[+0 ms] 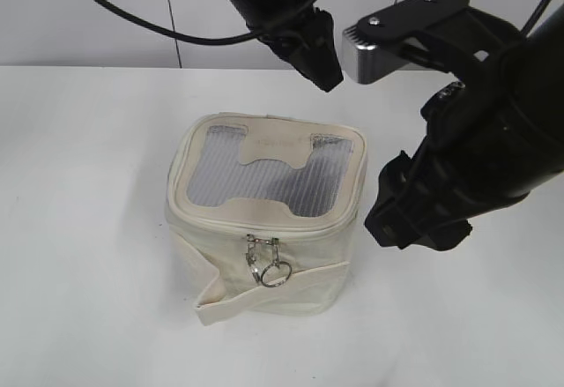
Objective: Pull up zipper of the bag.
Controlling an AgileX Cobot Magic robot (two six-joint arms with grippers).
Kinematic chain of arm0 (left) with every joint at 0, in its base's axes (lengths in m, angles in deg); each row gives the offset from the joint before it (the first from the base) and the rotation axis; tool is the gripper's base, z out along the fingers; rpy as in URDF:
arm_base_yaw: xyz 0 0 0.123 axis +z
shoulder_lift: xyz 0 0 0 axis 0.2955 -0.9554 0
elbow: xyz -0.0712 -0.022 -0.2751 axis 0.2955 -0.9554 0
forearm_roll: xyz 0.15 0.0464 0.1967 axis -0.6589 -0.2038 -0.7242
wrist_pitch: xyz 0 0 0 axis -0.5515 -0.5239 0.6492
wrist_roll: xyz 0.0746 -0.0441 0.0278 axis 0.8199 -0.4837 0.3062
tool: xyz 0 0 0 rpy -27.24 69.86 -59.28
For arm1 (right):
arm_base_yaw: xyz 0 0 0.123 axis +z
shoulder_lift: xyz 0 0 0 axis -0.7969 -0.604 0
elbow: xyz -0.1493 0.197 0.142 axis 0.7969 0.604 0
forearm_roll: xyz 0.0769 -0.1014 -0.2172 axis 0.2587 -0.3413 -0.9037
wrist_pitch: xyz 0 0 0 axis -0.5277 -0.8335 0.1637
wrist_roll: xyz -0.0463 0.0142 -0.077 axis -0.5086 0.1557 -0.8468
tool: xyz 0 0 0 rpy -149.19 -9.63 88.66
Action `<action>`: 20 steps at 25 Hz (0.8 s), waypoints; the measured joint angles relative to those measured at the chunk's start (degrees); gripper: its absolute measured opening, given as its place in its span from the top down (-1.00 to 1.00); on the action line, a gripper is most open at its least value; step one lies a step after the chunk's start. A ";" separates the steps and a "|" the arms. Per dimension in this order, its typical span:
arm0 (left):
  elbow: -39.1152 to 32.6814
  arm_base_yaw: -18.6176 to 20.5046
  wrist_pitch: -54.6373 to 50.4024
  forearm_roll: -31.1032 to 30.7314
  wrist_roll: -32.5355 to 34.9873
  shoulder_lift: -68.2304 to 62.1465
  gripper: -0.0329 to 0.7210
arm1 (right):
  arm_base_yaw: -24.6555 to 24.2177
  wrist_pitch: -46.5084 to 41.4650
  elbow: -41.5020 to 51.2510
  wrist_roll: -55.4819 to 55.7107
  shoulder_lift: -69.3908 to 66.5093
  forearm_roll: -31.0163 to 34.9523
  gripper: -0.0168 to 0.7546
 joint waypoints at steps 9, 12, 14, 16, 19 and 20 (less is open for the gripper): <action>0.02 0.06 -0.06 -12.35 -11.40 6.78 0.01 | -3.82 -2.68 0.00 8.66 0.22 -3.47 -0.25; 0.02 0.56 -0.06 -17.38 -15.42 9.37 0.01 | -7.61 -2.73 0.00 8.81 0.22 -3.84 -0.25; 0.02 1.27 -0.06 -19.88 -17.76 11.26 0.01 | -10.69 -3.02 0.00 8.81 0.22 -4.03 -0.25; 0.02 2.24 -0.06 -22.11 -20.72 13.05 0.01 | -13.67 -3.38 0.00 8.76 0.22 -4.40 -0.25; -0.14 4.51 -0.06 -24.29 -24.83 15.91 0.01 | -18.23 -3.77 0.00 8.76 0.22 -5.35 -0.25; -0.58 5.52 -0.06 -24.89 -25.88 17.06 0.01 | -19.79 -3.90 0.00 8.76 0.22 -5.71 -0.24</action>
